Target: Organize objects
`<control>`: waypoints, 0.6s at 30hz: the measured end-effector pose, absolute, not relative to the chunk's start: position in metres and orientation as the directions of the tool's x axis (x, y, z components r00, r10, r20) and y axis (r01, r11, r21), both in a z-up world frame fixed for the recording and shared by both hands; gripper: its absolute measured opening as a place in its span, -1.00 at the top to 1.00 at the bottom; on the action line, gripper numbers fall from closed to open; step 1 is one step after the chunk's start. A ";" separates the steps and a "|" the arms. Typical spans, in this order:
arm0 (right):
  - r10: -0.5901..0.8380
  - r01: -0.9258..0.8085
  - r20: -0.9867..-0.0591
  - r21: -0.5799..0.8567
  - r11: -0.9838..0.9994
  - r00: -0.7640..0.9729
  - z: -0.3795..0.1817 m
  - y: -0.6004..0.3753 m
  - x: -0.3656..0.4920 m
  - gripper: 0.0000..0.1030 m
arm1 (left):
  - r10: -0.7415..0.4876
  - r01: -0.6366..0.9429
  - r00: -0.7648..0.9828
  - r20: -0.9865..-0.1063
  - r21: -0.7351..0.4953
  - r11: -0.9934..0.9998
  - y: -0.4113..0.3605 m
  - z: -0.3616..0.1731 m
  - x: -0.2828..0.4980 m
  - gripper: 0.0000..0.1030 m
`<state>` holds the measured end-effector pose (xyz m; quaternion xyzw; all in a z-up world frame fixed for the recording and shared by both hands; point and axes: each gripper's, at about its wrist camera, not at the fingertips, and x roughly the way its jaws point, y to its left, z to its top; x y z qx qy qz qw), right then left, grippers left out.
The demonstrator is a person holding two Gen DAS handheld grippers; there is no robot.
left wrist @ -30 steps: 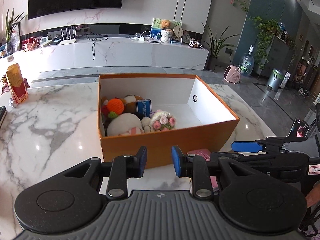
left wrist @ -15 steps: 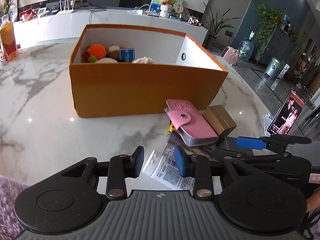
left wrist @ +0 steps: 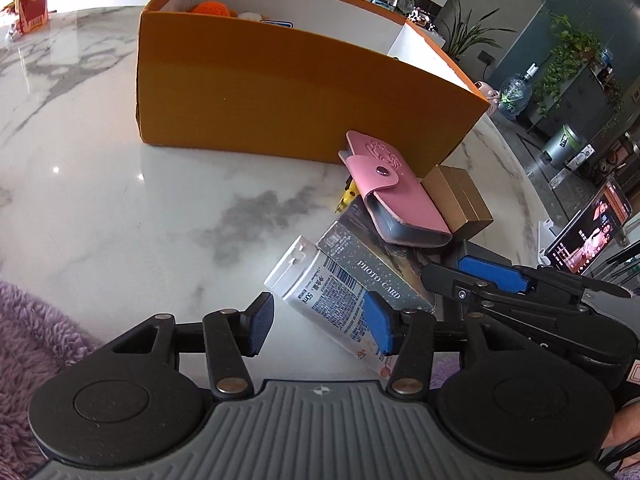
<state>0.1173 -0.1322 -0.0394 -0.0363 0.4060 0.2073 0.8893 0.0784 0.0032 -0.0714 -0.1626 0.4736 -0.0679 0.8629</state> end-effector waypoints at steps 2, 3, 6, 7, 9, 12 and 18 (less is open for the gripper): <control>0.342 -0.398 -0.737 0.108 0.911 0.583 -0.040 -0.132 0.117 0.12 | -0.282 -0.046 0.538 -0.794 -0.362 0.931 0.002 -0.074 0.080 -0.15; 0.343 -0.399 -0.738 0.109 0.910 0.582 -0.040 -0.132 0.117 0.12 | -0.285 -0.051 0.535 -0.795 -0.367 0.929 0.002 -0.076 0.081 -0.15; 0.343 -0.398 -0.738 0.110 0.911 0.582 -0.040 -0.132 0.117 0.12 | -0.282 -0.064 0.525 -0.803 -0.368 0.928 0.000 -0.080 0.084 -0.15; 0.344 -0.397 -0.738 0.111 0.911 0.581 -0.040 -0.132 0.117 0.12 | -0.281 -0.067 0.524 -0.804 -0.368 0.928 -0.001 -0.081 0.085 -0.15; 0.343 -0.398 -0.738 0.110 0.911 0.582 -0.041 -0.132 0.117 0.12 | -0.276 -0.075 0.525 -0.805 -0.367 0.927 -0.002 -0.082 0.087 -0.14; 0.343 -0.403 -0.740 0.107 0.909 0.578 -0.041 -0.131 0.117 0.11 | -0.248 -0.077 0.537 -0.806 -0.340 0.937 -0.004 -0.081 0.089 -0.10; 0.383 -0.451 -0.748 0.126 0.884 0.542 -0.045 -0.122 0.116 0.26 | -0.214 -0.097 0.576 -0.789 -0.326 0.940 0.007 -0.074 0.094 0.23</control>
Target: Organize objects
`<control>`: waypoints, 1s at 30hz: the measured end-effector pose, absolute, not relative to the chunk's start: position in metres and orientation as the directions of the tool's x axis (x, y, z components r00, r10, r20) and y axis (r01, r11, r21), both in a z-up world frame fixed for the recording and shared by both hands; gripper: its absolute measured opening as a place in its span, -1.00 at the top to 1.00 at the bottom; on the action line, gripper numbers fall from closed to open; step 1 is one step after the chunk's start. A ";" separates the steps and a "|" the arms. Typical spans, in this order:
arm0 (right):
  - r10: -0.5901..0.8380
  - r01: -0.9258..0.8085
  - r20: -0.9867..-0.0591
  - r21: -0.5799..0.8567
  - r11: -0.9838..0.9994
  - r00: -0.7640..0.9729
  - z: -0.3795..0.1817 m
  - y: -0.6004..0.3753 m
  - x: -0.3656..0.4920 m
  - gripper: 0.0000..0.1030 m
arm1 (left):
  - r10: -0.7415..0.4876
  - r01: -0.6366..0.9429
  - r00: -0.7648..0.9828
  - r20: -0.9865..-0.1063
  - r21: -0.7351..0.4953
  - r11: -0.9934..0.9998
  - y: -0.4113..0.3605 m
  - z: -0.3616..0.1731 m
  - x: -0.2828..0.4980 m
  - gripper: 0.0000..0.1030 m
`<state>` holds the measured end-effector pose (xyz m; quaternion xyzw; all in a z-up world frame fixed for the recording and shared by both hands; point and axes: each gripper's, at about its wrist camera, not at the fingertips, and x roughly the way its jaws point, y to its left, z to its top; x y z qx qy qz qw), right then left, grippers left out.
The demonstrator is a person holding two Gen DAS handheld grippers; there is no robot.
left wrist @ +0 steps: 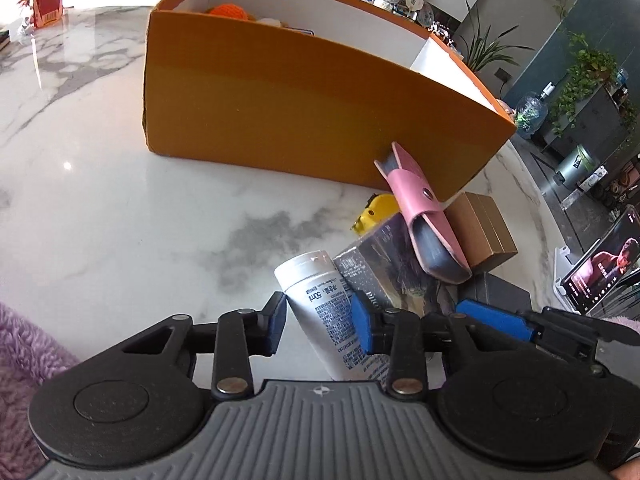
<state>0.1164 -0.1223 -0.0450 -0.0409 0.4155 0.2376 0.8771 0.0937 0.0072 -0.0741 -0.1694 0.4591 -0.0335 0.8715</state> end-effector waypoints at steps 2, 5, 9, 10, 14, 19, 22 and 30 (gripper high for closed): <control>0.383 -0.473 -0.751 0.106 0.874 0.539 -0.047 -0.116 0.114 0.27 | -0.185 -0.106 0.578 -0.795 -0.298 0.949 0.008 -0.072 0.094 0.24; 0.389 -0.507 -0.747 0.082 0.858 0.539 -0.047 -0.108 0.110 0.26 | -0.174 -0.124 0.578 -0.797 -0.297 0.947 0.012 -0.069 0.091 0.25; 0.401 -0.512 -0.754 0.101 0.853 0.519 -0.046 -0.109 0.112 0.22 | -0.170 -0.121 0.606 -0.777 -0.301 0.946 0.017 -0.059 0.088 0.25; 0.401 -0.513 -0.755 0.100 0.853 0.519 -0.046 -0.108 0.112 0.15 | -0.162 -0.119 0.612 -0.774 -0.293 0.949 0.016 -0.056 0.089 0.25; 0.403 -0.536 -0.768 0.094 0.839 0.497 -0.047 -0.103 0.117 -0.26 | -0.186 -0.088 0.612 -0.769 -0.300 0.950 0.014 -0.049 0.095 0.25; 0.399 -0.548 -0.774 0.081 0.833 0.491 -0.049 -0.097 0.126 -0.33 | -0.209 -0.056 0.595 -0.776 -0.299 0.953 0.007 -0.049 0.095 0.25; 0.397 -0.538 -0.780 0.093 0.838 0.484 -0.051 -0.098 0.131 -0.32 | -0.226 -0.051 0.584 -0.779 -0.314 0.948 0.007 -0.050 0.095 0.25; 0.390 -0.526 -0.807 0.119 0.842 0.442 -0.059 -0.098 0.131 -0.30 | -0.240 -0.066 0.548 -0.801 -0.327 0.943 0.009 -0.057 0.094 0.25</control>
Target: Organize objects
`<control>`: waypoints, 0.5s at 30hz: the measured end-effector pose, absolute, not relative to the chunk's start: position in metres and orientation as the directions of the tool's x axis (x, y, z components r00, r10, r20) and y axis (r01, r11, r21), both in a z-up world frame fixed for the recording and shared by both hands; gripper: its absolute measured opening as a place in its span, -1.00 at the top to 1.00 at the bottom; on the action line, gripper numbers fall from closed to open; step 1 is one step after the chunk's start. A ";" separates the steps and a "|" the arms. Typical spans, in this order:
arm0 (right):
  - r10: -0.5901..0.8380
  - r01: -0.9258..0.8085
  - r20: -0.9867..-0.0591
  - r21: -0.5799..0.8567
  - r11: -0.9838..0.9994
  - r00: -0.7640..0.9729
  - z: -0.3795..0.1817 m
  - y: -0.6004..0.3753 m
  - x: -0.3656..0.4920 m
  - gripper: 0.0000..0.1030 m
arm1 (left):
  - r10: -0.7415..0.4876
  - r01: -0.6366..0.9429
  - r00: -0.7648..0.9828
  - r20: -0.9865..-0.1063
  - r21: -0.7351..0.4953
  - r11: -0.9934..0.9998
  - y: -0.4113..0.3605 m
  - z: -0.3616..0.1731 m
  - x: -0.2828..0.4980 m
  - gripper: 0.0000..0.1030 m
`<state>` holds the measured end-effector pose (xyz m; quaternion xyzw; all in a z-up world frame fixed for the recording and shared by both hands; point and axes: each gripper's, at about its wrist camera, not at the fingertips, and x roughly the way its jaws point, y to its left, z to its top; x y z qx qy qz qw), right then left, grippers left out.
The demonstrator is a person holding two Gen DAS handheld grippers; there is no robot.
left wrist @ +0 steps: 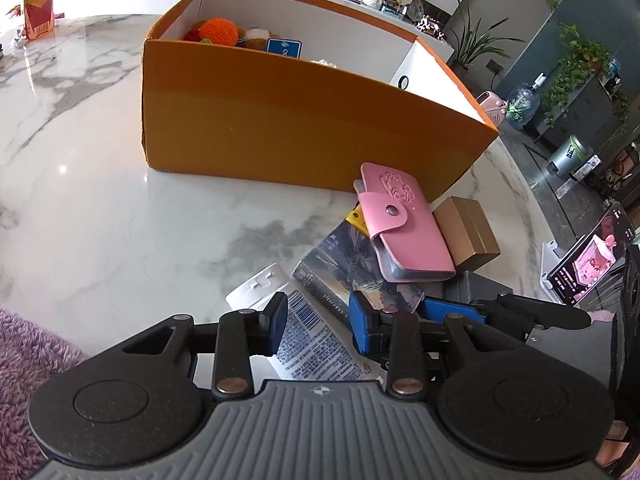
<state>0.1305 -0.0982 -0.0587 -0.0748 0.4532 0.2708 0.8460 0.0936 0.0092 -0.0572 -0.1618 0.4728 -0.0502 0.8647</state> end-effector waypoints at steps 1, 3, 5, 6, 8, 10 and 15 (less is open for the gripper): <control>0.389 -0.529 -0.809 0.116 0.840 0.440 -0.060 -0.096 0.130 -0.30 | -0.236 -0.063 0.555 -0.798 -0.323 0.944 0.010 -0.057 0.093 0.26; 0.388 -0.531 -0.812 0.116 0.839 0.435 -0.061 -0.094 0.129 -0.26 | -0.213 -0.067 0.559 -0.802 -0.300 0.952 0.011 -0.057 0.093 0.26; 0.408 -0.537 -0.816 0.145 0.831 0.411 -0.063 -0.091 0.128 -0.07 | -0.182 -0.074 0.562 -0.807 -0.268 0.960 0.013 -0.058 0.094 0.28; 0.420 -0.540 -0.813 0.160 0.826 0.403 -0.063 -0.089 0.128 -0.01 | -0.174 -0.078 0.562 -0.809 -0.261 0.962 0.015 -0.059 0.095 0.29; 0.436 -0.557 -0.809 0.167 0.814 0.395 -0.063 -0.081 0.125 0.00 | -0.167 -0.093 0.550 -0.818 -0.259 0.961 0.022 -0.063 0.098 0.34; 0.449 -0.580 -0.803 0.164 0.798 0.392 -0.064 -0.072 0.123 0.05 | -0.168 -0.105 0.547 -0.820 -0.266 0.958 0.030 -0.066 0.101 0.34; 0.477 -0.588 -0.789 0.187 0.787 0.387 -0.066 -0.060 0.125 0.09 | -0.153 -0.133 0.564 -0.811 -0.273 0.953 0.041 -0.063 0.104 0.34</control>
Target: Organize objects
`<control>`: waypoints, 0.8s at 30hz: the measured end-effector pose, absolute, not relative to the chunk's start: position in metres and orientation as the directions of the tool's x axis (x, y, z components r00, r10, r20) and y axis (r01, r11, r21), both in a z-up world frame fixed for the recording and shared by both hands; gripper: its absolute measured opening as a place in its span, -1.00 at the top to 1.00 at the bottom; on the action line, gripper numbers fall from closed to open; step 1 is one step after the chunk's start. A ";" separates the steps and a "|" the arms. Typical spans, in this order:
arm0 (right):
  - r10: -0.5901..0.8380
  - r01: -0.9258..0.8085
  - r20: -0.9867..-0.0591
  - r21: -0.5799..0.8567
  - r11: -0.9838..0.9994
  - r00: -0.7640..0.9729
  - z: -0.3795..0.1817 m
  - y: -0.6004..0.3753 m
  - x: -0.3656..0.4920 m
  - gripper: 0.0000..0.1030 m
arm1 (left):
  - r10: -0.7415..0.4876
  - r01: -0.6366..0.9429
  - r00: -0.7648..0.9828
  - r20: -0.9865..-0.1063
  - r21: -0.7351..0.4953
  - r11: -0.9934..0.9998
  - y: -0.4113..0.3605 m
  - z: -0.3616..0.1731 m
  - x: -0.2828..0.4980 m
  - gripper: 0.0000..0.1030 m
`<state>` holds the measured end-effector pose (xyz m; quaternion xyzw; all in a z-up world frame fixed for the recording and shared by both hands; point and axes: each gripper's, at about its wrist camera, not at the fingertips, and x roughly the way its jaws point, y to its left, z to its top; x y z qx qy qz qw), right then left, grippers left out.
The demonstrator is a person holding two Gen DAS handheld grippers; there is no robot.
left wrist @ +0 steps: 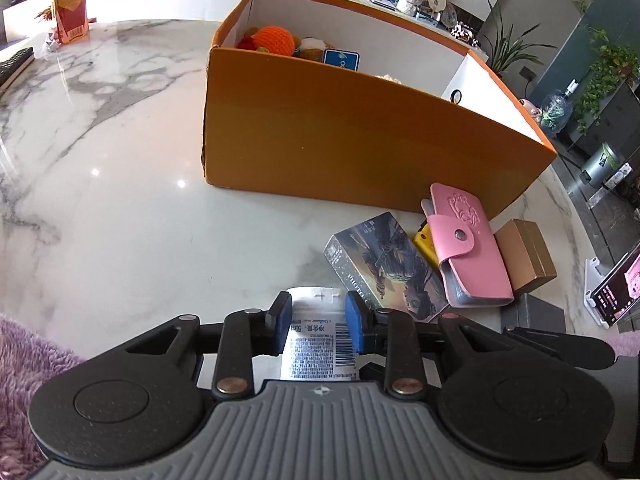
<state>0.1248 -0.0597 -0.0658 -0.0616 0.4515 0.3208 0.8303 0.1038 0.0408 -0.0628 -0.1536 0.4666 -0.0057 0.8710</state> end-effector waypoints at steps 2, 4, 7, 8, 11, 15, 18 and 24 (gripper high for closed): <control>0.488 -0.584 -0.785 0.205 0.786 0.381 -0.065 -0.062 0.126 0.09 | -0.166 -0.129 0.578 -0.799 -0.290 0.948 0.042 -0.059 0.103 0.34; 0.477 -0.577 -0.787 0.194 0.794 0.392 -0.063 -0.065 0.124 0.09 | -0.168 -0.121 0.589 -0.791 -0.291 0.949 0.039 -0.055 0.102 0.34; 0.455 -0.560 -0.786 0.171 0.810 0.418 -0.058 -0.072 0.122 0.11 | -0.186 -0.099 0.602 -0.777 -0.304 0.947 0.033 -0.051 0.104 0.04; 0.439 -0.548 -0.787 0.157 0.822 0.433 -0.057 -0.075 0.122 0.12 | -0.189 -0.093 0.609 -0.771 -0.306 0.948 0.031 -0.050 0.104 -0.13; 0.396 -0.509 -0.789 0.125 0.852 0.470 -0.055 -0.087 0.123 0.13 | -0.179 -0.066 0.612 -0.771 -0.275 0.959 0.021 -0.049 0.108 -0.24; 0.299 -0.433 -0.803 0.057 0.900 0.516 -0.052 -0.102 0.129 0.13 | -0.157 -0.038 0.596 -0.787 -0.223 0.974 0.009 -0.053 0.113 -0.39; 0.285 -0.393 -0.802 0.069 0.917 0.525 -0.050 -0.116 0.133 0.13 | -0.143 -0.024 0.576 -0.804 -0.192 0.981 0.002 -0.059 0.118 -0.52; 0.289 -0.401 -0.793 0.062 0.914 0.536 -0.047 -0.119 0.133 0.13 | -0.138 -0.017 0.566 -0.813 -0.179 0.984 -0.003 -0.061 0.128 -0.60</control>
